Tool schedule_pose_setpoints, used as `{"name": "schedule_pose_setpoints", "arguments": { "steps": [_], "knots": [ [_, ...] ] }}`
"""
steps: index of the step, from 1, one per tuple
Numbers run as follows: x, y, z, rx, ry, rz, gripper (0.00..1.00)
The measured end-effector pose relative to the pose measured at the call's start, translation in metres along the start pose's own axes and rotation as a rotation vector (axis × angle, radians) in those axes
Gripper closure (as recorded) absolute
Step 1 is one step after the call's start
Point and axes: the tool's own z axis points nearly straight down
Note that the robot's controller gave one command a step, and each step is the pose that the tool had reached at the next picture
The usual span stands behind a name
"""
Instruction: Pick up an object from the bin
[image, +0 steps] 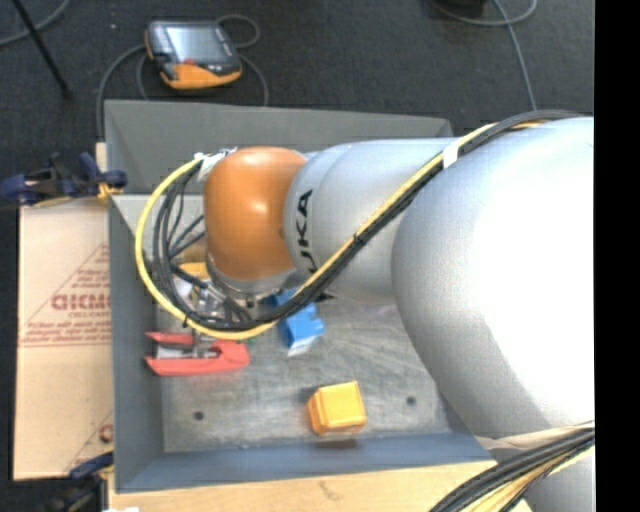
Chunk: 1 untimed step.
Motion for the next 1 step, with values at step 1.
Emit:
{"name": "schedule_pose_setpoints", "arguments": {
  "steps": [1],
  "knots": [
    [-0.0238,0.0052,-0.1107,-0.003,0.002,-0.071,1.00]
  ]
}}
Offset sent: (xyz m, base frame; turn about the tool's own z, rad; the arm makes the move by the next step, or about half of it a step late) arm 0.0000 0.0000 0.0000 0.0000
